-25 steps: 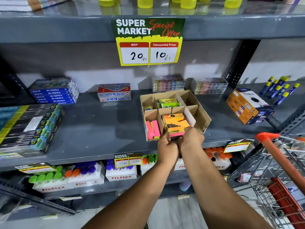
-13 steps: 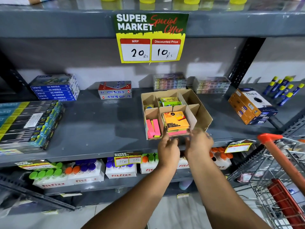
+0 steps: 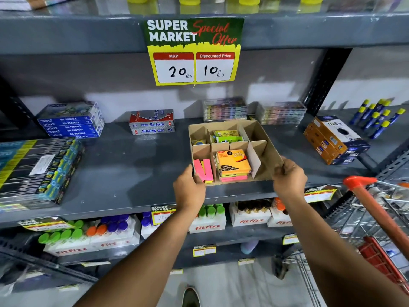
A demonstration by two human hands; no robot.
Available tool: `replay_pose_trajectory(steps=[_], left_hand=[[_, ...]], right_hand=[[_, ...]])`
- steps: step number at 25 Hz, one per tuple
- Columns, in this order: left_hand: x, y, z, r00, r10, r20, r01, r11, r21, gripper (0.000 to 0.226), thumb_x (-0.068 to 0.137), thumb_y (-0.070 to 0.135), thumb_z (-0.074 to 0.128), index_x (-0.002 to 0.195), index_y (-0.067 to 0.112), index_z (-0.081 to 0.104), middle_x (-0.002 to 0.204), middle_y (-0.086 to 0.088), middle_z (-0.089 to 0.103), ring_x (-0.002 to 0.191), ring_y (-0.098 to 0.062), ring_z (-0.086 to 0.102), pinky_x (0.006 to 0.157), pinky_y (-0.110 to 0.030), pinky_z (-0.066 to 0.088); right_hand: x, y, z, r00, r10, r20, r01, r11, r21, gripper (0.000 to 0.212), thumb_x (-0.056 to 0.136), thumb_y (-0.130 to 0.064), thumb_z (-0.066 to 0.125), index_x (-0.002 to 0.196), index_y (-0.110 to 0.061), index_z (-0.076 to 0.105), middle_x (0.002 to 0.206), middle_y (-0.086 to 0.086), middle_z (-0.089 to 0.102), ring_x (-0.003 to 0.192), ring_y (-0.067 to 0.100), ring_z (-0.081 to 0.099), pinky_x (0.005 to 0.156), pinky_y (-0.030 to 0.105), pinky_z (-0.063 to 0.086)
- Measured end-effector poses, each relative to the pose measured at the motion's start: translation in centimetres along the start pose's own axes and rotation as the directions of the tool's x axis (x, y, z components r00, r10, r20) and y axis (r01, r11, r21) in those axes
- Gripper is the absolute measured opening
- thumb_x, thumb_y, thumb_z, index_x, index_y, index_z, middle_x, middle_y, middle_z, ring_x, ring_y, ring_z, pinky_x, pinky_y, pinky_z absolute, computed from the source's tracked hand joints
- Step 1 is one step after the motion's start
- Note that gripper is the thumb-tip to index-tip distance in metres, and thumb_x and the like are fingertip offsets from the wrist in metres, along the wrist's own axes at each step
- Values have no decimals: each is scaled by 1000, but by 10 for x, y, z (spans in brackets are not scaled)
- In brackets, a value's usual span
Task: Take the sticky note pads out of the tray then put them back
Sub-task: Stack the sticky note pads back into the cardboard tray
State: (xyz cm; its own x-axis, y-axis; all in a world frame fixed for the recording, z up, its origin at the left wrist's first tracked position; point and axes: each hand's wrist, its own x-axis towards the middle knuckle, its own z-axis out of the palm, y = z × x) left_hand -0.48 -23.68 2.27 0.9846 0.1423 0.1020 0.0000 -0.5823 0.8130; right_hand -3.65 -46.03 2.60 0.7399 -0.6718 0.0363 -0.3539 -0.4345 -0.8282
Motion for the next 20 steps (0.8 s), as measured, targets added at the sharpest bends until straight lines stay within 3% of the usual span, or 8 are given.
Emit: replay_pose_trajectory(steps=[4,8,15,17,18,19,20], left_hand=[[6,-1,-7,1000,2,31,-2,1000,-1,27,93,7,44,111,11,63,102,-14,71,77,-22,53,68,-28,41],[0,-3,-5,999,37,11,-37,999,-25,28,93,6,44,112,11,63,104,-14,71,87,-31,62,72,-30,44],[-2,-8,-2,998,56,-11,-57,998,-41,25,91,5,45,107,9,63,100,-14,71,87,-36,64,71,-32,46],[0,-10,0,999,4,33,-2,999,-52,30,92,5,45,118,7,59,113,-17,68,102,-39,62,80,-35,48],[-2,-12,1,999,-2,50,4,999,-38,39,91,4,45,130,5,50,130,-17,59,118,-38,55,94,-37,45],[-6,-11,2,997,73,28,-73,997,-3,49,91,3,44,140,5,39,146,-16,44,133,-34,42,107,-38,36],[-13,-9,2,971,241,-10,-240,970,41,56,89,2,41,144,5,30,153,-14,31,142,-31,28,115,-41,26]], right_hand=[[-10,4,4,999,5,-49,-2,997,72,27,99,-16,46,115,-10,67,97,6,69,85,20,57,73,29,39],[-7,3,1,999,0,-42,2,998,62,28,100,-14,45,118,-11,66,96,3,65,88,20,58,75,28,40],[-1,7,1,999,-38,-20,39,999,26,29,100,-14,43,120,-11,64,95,5,65,90,26,61,76,31,44],[-3,6,0,999,-46,-22,46,999,-6,31,99,-13,44,125,-11,61,103,8,66,95,26,60,78,31,43],[-7,6,0,992,-114,-54,112,993,-42,32,98,-12,47,128,-10,58,112,10,65,104,28,59,84,33,44],[-13,3,0,958,-272,-95,261,959,-112,36,95,-10,53,131,-8,55,121,12,62,113,29,56,92,37,45],[-23,0,3,875,-475,-96,450,870,-200,39,92,-9,57,131,-5,55,126,14,60,118,29,53,99,36,42]])
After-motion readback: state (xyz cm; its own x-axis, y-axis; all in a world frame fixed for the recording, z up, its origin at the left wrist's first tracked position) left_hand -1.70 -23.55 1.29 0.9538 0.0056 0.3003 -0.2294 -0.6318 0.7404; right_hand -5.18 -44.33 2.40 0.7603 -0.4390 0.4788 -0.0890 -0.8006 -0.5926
